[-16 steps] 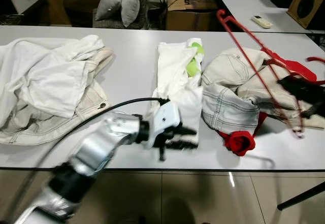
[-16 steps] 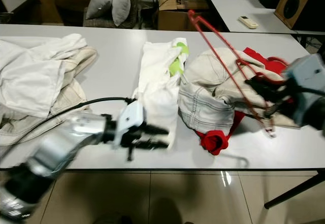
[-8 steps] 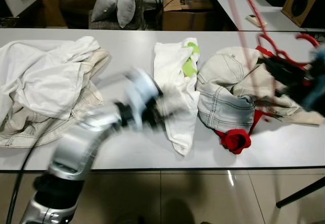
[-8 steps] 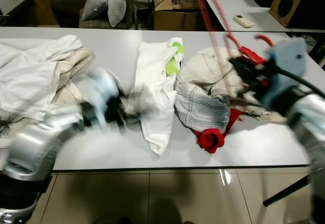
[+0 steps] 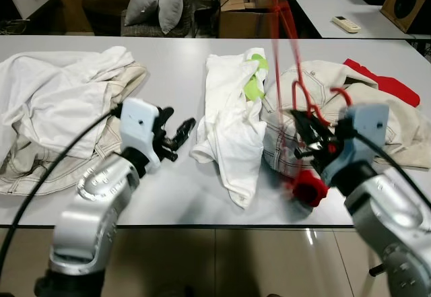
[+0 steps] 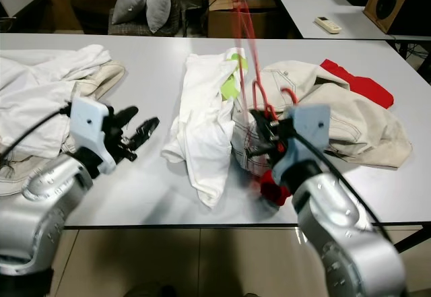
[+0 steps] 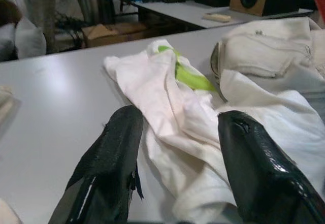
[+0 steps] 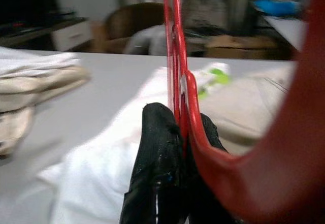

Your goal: Hang hanger

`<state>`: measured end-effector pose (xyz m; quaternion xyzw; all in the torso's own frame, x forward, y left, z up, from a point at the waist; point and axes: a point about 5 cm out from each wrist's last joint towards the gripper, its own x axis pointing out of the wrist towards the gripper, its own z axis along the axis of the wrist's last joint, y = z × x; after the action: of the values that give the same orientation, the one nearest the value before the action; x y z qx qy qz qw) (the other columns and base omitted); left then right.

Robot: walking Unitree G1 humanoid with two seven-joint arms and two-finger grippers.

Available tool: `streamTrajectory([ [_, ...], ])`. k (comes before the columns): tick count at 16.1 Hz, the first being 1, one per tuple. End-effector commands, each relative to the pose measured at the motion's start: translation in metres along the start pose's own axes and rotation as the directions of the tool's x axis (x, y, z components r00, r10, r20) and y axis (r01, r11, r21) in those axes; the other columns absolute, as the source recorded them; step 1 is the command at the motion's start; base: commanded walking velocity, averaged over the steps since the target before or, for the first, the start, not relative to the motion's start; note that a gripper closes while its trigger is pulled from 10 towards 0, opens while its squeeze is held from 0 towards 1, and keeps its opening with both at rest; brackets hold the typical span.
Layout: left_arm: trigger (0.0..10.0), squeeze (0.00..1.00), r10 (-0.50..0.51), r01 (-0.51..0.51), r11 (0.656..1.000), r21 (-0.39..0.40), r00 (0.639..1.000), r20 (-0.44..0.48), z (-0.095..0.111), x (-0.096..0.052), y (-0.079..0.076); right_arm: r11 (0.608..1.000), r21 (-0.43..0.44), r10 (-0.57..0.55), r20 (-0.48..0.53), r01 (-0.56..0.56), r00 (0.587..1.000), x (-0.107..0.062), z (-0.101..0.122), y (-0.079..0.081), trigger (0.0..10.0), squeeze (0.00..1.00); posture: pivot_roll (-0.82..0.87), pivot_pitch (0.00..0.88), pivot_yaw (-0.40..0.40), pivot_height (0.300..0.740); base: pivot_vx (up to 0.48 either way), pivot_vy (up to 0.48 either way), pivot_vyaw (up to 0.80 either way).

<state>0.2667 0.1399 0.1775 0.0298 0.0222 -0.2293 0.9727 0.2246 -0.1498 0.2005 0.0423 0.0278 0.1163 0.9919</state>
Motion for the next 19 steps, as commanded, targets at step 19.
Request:
streamTrajectory([
  [19,10.0,0.00,0.015,-0.017,0.999,0.039,0.999,0.037,0.013,0.013,-0.005,0.997,0.038,-0.067,0.057,0.065,0.996,-0.004,-0.012,0.008,10.0,0.00,-0.05,0.018,0.054,0.740,0.000,0.368,0.00],
])
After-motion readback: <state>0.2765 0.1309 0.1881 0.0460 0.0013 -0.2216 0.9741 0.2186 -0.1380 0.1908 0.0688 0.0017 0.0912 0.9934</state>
